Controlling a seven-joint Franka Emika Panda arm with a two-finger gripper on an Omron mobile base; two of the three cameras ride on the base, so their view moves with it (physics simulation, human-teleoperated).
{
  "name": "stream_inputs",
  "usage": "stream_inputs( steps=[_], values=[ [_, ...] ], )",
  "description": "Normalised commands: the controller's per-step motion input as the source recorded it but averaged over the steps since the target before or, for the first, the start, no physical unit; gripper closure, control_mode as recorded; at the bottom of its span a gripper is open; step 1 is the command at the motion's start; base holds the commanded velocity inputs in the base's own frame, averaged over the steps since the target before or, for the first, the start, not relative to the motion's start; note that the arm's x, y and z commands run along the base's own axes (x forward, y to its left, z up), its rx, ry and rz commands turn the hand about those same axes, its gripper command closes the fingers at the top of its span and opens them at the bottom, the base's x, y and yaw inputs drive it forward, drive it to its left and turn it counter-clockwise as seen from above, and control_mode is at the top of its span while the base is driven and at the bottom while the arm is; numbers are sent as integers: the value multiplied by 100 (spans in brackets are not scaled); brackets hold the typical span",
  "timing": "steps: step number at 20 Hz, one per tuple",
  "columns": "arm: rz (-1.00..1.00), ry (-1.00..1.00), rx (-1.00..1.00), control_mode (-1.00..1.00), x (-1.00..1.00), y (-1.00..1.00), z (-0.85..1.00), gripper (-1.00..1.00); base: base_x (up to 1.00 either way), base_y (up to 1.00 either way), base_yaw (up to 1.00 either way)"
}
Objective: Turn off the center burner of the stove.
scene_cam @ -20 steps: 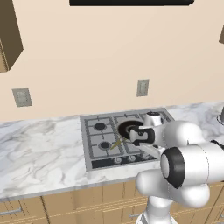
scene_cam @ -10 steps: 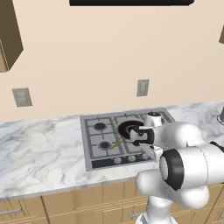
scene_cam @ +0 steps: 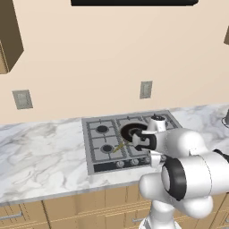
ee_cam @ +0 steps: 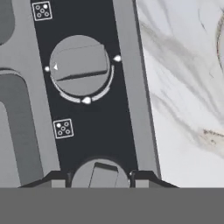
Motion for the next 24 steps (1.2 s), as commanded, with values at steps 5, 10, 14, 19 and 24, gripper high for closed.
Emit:
stream_inputs(
  steps=[5,10,14,19,24],
  values=[
    [-52,0,0,-100,0,11,-9,100,0,0,0],
    [-56,0,0,-100,-6,10,-13,100,0,0,0],
    [-63,0,0,-100,-8,8,-16,100,0,0,0],
    [-67,0,0,-100,0,0,-13,100,0,0,0],
    [-74,0,-2,-100,-4,1,-18,100,0,0,0]
  ],
)
